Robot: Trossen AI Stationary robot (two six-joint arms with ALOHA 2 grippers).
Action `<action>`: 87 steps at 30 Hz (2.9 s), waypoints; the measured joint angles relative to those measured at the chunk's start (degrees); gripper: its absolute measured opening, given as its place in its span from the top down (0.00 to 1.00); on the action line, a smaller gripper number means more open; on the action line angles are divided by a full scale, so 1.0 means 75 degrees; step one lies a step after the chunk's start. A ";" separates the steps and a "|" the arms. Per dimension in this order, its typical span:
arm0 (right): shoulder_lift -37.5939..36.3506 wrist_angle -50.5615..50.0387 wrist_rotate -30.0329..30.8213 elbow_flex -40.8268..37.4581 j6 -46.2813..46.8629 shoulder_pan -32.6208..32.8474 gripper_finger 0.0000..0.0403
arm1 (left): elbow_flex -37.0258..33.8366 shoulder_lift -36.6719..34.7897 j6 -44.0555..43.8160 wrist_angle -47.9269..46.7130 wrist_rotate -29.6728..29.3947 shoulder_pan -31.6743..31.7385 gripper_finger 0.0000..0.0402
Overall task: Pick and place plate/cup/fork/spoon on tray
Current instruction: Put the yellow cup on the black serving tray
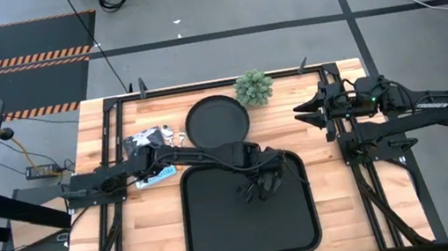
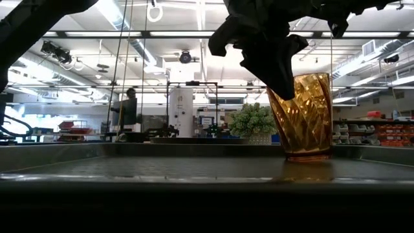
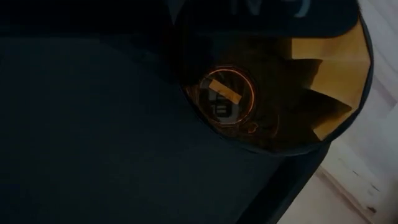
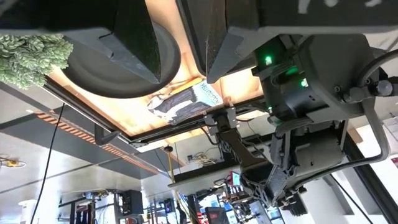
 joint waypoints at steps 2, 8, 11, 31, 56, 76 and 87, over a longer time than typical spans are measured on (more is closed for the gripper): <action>0.0000 0.0000 0.0000 0.0000 0.0026 0.0000 0.67 | 0.0000 0.0002 0.0078 0.0006 0.0000 -0.0003 0.85; 0.0000 0.0000 -0.0002 0.0000 0.0026 0.0000 0.67 | 0.0000 0.0003 0.0139 0.0138 -0.0005 -0.0019 0.72; 0.0000 0.0000 0.0000 0.0000 0.0026 0.0000 0.67 | 0.0000 0.0003 0.0142 0.0219 -0.0192 -0.0026 0.67; 0.0000 0.0000 0.0000 0.0000 0.0078 0.0000 0.67 | 0.0664 -0.0077 -0.1056 -0.0920 -0.1798 -0.0461 0.56; -0.0003 0.0122 -0.0011 0.0003 0.0223 0.0003 0.67 | -0.1540 -0.0454 -0.4994 -0.0090 -0.0906 0.0013 0.64; -0.0003 0.0096 -0.0178 0.0003 0.0355 0.0015 0.67 | -0.1881 -0.0564 -0.4741 0.0355 -0.1047 -0.0067 0.66; -0.0006 0.0119 -0.0143 0.0003 0.0477 0.0017 0.67 | -0.1954 -0.1086 -0.4682 -0.0253 -0.1198 -0.0168 0.73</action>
